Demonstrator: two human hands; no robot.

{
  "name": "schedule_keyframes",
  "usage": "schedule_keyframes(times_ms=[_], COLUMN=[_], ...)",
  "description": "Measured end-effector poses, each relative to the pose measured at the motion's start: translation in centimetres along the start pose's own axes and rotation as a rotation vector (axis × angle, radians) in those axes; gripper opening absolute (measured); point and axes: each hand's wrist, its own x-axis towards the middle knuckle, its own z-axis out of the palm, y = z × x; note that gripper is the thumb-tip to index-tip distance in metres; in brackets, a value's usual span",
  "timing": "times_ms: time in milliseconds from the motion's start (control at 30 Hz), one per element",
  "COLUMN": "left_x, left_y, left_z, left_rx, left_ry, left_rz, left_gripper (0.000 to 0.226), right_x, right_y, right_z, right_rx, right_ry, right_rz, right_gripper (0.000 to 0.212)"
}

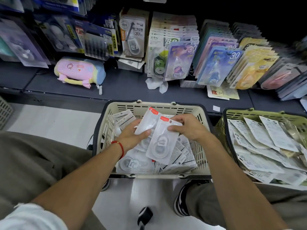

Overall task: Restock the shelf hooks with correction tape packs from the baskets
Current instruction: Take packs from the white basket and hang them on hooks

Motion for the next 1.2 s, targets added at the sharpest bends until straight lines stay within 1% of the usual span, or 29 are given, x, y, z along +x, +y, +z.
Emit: schedule_keyframes(times_ms=[67,100,167,200,267,333,367,433,500,533,567,600,633,667,700,733,800,867,967,1067,1133,1200], left_x=[-0.5,-0.7,-0.8,-0.8,-0.6,-0.6,-0.6,-0.4,0.0,0.1,0.3,0.4,0.5,0.5,0.4,0.4,0.2,-0.1,-0.4,-0.4,-0.5,-0.6], left_y=[-0.5,-0.6,-0.9,-1.1,-1.5,-1.7,-1.7,-1.8,-1.8,-1.8,-1.8,-1.8,-1.8,-1.8,-1.9,-2.0,-2.3,-2.4,-2.0,-1.5,-1.3,-1.1], left_z=[0.1,0.0,-0.3,-0.4,-0.7,-0.8,-0.7,-0.5,-0.8,-1.3,-1.9,-2.6,-3.2,-3.6,-3.8,-3.8,-3.7,-3.7,-4.0,-4.2,-3.9,-3.3], left_rx=[-0.079,-0.114,-0.105,-0.072,-0.021,0.004,0.018,0.008,-0.034,-0.072,-0.117,-0.158,-0.182,-0.198,-0.218,-0.239,-0.257,-0.277,-0.212,-0.172,-0.111,-0.114], left_ry=[-0.029,-0.044,-0.086,-0.103,-0.116,-0.116,-0.114,-0.074,0.032,0.099,0.169,0.23,0.272,0.292,0.295,0.293,0.293,0.283,0.274,0.269,0.218,0.133], left_rz=[-0.092,-0.131,-0.166,-0.159,-0.157,-0.166,-0.167,-0.165,-0.167,-0.163,-0.153,-0.137,-0.125,-0.121,-0.123,-0.13,-0.15,-0.151,-0.108,-0.061,-0.043,-0.067], left_gripper=[0.05,0.06,0.09,0.102,0.118,0.123,0.119,0.102,0.089,0.083,0.079,0.074,0.071,0.069,0.068,0.068,0.067,0.063,0.063,0.06,0.063,0.067], right_x=[0.6,0.8,1.0,1.1,1.2,1.5,1.7,2.2,2.2,2.0,1.7,1.4,1.1,0.9,0.9,1.0,1.3,1.6,1.4,1.4,1.3,1.2], right_y=[0.9,1.3,1.9,2.2,2.3,2.1,1.9,1.8,2.4,3.2,4.1,5.2,6.1,6.8,7.3,7.5,7.4,7.3,6.4,4.0,2.2,0.7], right_z=[1.5,2.1,3.3,4.0,5.4,6.5,6.9,7.7,8.1,8.2,8.5,9.0,9.8,10.8,11.6,12.2,12.6,12.3,10.5,6.5,3.7,2.2], right_rx=[-0.01,-0.017,0.017,0.062,0.191,0.336,0.357,0.287,0.182,0.082,-0.067,-0.239,-0.398,-0.518,-0.594,-0.639,-0.697,-0.676,-0.391,-0.192,-0.106,-0.011], right_ry=[0.105,0.142,0.199,0.217,0.233,0.256,0.279,0.347,0.423,0.392,0.268,0.08,-0.109,-0.237,-0.279,-0.259,-0.205,-0.212,-0.236,-0.213,-0.182,-0.106], right_rz=[-0.028,-0.034,-0.03,-0.026,-0.015,-0.004,-0.014,-0.034,-0.001,0.007,-0.002,-0.019,-0.042,-0.064,-0.072,-0.085,-0.129,-0.12,-0.038,-0.038,-0.038,-0.073], right_gripper=[0.025,0.025,0.029,0.029,0.021,0.017,0.019,0.023,0.02,0.017,0.015,0.016,0.022,0.03,0.036,0.038,0.036,0.03,0.024,0.026,0.024,0.021])
